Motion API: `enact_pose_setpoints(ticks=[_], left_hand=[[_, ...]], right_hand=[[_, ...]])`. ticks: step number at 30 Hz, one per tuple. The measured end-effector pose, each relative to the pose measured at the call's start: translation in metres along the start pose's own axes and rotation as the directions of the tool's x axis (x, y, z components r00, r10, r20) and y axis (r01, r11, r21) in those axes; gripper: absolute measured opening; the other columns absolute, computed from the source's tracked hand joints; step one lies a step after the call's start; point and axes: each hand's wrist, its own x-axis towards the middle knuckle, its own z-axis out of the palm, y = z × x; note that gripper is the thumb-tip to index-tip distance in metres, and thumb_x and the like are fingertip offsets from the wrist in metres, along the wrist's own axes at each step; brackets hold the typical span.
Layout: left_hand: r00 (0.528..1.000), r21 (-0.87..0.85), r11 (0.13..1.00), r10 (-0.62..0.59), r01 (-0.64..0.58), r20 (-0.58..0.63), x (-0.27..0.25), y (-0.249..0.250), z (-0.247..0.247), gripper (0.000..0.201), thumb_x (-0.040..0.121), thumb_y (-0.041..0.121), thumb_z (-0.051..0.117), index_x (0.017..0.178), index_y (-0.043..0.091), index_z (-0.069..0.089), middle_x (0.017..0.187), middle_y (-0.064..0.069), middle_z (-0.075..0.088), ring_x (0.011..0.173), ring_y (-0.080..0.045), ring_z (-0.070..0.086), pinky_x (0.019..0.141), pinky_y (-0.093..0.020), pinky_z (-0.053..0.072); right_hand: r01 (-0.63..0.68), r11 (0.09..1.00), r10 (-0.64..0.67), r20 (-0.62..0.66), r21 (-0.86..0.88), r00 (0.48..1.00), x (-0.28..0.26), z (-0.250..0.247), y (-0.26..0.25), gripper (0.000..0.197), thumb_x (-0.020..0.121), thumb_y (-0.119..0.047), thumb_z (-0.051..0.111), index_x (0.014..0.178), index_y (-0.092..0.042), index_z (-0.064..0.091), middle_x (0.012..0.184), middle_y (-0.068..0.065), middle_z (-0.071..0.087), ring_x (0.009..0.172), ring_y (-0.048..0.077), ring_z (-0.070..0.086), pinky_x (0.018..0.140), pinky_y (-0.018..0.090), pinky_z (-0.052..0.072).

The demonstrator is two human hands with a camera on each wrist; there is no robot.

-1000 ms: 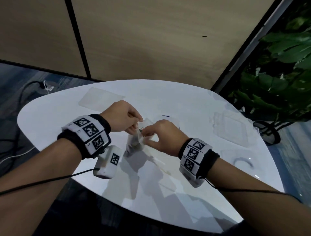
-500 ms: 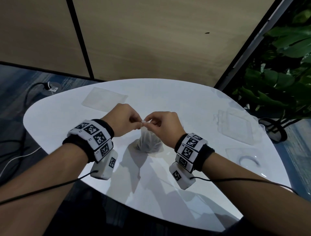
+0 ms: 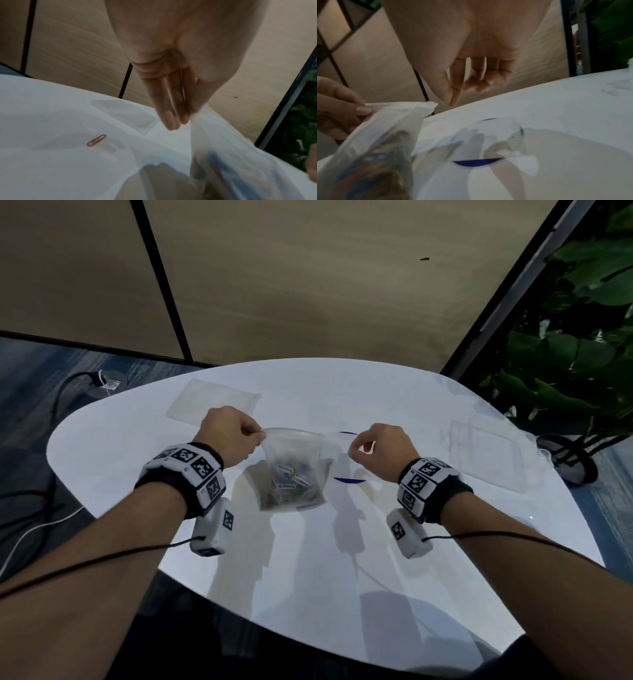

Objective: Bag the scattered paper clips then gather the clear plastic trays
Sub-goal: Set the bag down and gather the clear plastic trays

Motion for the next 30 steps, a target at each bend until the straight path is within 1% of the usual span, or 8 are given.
enact_pose_setpoints(ticks=[2,5,8,11,14,18,24,30], left_hand=[[1.000,0.130,0.991,0.024,-0.025,0.010,0.015,-0.008,0.011,0.025,0.090,0.024,0.069,0.113,0.016,0.075,0.101,-0.006,0.074,0.099,-0.025,0.069,0.097,-0.032,0.051],[0.999,0.293,0.956,0.005,-0.018,0.043,0.042,-0.025,0.025,0.066,0.089,0.024,0.070,0.149,0.017,0.044,0.148,-0.016,0.043,0.138,-0.034,0.040,0.114,-0.040,0.033],[1.000,0.350,0.937,-0.009,0.009,-0.003,0.065,-0.045,0.036,0.081,0.086,0.030,0.072,0.154,0.014,0.031,0.153,-0.018,0.036,0.141,-0.038,0.033,0.116,-0.045,0.030],[0.997,0.382,0.922,-0.058,0.069,-0.041,0.073,-0.059,0.043,0.074,0.087,0.036,0.070,0.149,0.010,0.040,0.140,-0.019,0.053,0.130,-0.038,0.047,0.110,-0.046,0.038],[0.992,0.411,0.904,-0.081,0.115,-0.100,0.073,-0.061,0.039,0.047,0.087,0.033,0.072,0.127,0.009,0.065,0.125,-0.017,0.066,0.118,-0.038,0.058,0.099,-0.041,0.047],[0.994,0.573,0.812,-0.086,0.108,-0.065,0.068,-0.053,0.031,0.022,0.091,0.017,0.061,0.095,0.003,0.077,0.101,-0.020,0.074,0.093,-0.040,0.068,0.083,-0.041,0.057],[0.980,0.565,0.802,-0.180,0.196,-0.085,0.053,-0.027,0.004,0.019,0.087,0.016,0.062,0.091,0.005,0.077,0.099,-0.018,0.074,0.096,-0.039,0.068,0.083,-0.039,0.057],[0.978,0.314,0.940,0.178,-0.135,-0.113,0.016,0.058,0.002,0.011,0.083,0.021,0.068,0.073,0.025,0.066,0.080,0.002,0.070,0.086,-0.027,0.067,0.079,-0.033,0.054]], right_hand=[[-0.091,0.995,0.095,0.069,-0.049,0.993,0.002,-0.002,0.021,0.022,0.084,-0.038,0.068,0.103,-0.028,0.071,0.102,0.000,0.061,0.088,0.018,0.061,0.082,0.031,0.049],[-0.346,0.927,0.350,0.004,-0.146,0.937,0.002,-0.019,0.066,0.047,0.084,-0.037,0.069,0.128,-0.024,0.056,0.132,0.010,0.040,0.112,0.030,0.055,0.093,0.038,0.049],[-0.585,0.780,0.562,-0.162,-0.222,0.811,-0.009,-0.040,0.115,0.062,0.084,-0.031,0.067,0.139,-0.017,0.041,0.139,0.015,0.030,0.121,0.039,0.046,0.090,0.045,0.049],[-0.687,0.663,0.688,-0.120,-0.297,0.715,-0.024,-0.045,0.161,0.066,0.087,-0.040,0.062,0.142,-0.012,0.036,0.139,0.019,0.037,0.122,0.040,0.045,0.096,0.046,0.043],[-0.633,0.703,0.668,-0.004,-0.324,0.744,-0.034,-0.043,0.191,0.046,0.092,-0.037,0.055,0.135,-0.019,0.051,0.134,0.016,0.055,0.121,0.036,0.052,0.102,0.041,0.041],[-0.529,0.786,0.540,-0.061,-0.321,0.839,-0.034,-0.045,0.189,0.025,0.097,-0.028,0.049,0.112,-0.022,0.068,0.115,0.013,0.070,0.107,0.035,0.061,0.093,0.038,0.048],[-0.296,0.871,0.363,0.109,-0.392,0.925,-0.034,-0.035,0.129,0.032,0.099,-0.022,0.043,0.116,-0.016,0.070,0.122,0.009,0.067,0.113,0.032,0.060,0.094,0.035,0.049],[-0.015,0.929,0.146,0.327,-0.370,0.934,-0.074,-0.013,0.062,0.031,0.098,-0.015,0.043,0.116,-0.013,0.068,0.118,0.008,0.068,0.107,0.028,0.064,0.089,0.033,0.053]])
